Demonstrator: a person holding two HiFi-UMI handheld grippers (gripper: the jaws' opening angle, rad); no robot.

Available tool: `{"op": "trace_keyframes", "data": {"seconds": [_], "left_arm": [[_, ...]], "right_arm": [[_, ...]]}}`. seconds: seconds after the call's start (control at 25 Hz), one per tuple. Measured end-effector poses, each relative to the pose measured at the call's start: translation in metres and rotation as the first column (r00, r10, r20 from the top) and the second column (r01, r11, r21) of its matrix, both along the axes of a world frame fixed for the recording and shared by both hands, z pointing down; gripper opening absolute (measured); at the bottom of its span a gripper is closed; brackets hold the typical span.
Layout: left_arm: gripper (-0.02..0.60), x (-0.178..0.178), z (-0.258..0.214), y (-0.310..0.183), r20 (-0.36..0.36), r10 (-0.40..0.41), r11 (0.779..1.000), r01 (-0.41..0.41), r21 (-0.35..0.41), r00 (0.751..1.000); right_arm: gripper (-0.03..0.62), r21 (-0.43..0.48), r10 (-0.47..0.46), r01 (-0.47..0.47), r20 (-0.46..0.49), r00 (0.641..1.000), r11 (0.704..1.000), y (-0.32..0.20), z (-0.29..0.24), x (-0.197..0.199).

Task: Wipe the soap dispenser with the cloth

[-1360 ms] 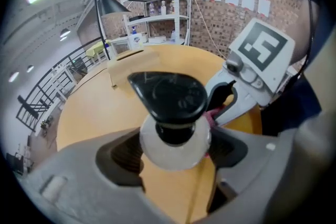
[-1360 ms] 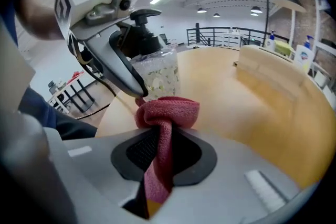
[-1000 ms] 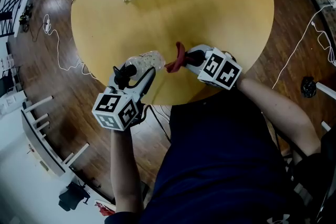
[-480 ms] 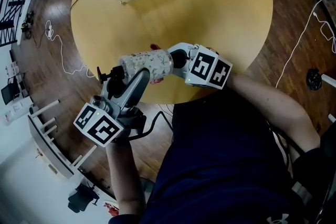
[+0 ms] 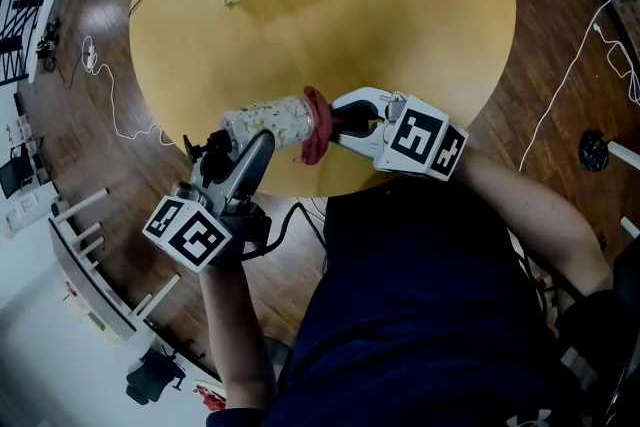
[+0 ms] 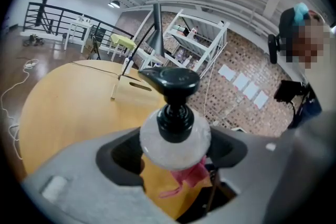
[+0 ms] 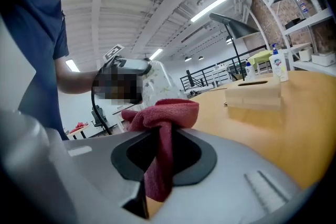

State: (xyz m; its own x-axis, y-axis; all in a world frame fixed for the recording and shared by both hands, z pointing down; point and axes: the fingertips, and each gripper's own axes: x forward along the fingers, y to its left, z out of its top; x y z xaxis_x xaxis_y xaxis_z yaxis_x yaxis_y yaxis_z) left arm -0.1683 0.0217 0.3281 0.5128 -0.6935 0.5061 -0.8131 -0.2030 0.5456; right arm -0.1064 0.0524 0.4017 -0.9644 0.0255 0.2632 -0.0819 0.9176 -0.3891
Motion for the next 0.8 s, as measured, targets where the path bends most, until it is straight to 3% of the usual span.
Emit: {"op": "trace_keyframes", "data": {"seconds": [0.12,0.32,0.52,0.6,0.68,0.76,0.8], "left_arm": [[0.359,0.003,-0.006,0.005,-0.014,0.001,1.000,-0.001,0.002,1.000],[0.359,0.026,-0.022,0.015,-0.105,-0.006,1.000,0.008,0.020,0.994],[0.359,0.029,-0.019,0.012,-0.121,-0.032,0.998,0.037,0.043,0.992],[0.359,0.021,-0.005,0.010,-0.077,-0.049,0.998,0.052,0.037,0.996],[0.359,0.005,0.016,0.007,0.018,-0.073,0.997,0.072,0.039,0.997],[0.359,-0.011,0.041,0.009,0.164,-0.078,0.997,0.072,0.042,0.983],[0.359,-0.018,0.054,0.010,0.253,-0.066,0.998,0.060,0.032,0.965]], "right_arm": [[0.066,-0.005,0.043,-0.043,0.006,0.999,0.999,-0.017,-0.001,0.003],[0.066,-0.045,0.069,-0.069,0.000,0.998,0.997,-0.026,0.007,0.002],[0.066,-0.099,-0.008,0.006,-0.026,1.000,0.995,0.002,0.026,-0.008],[0.066,-0.092,-0.030,0.025,-0.056,0.998,0.995,0.012,0.036,-0.005],[0.066,-0.093,0.004,-0.013,-0.105,0.994,0.996,0.008,0.045,0.004],[0.066,-0.086,0.077,-0.094,-0.183,0.980,0.992,-0.008,0.054,0.021],[0.066,-0.076,0.127,-0.149,-0.237,0.963,0.986,-0.019,0.059,0.033]]}}
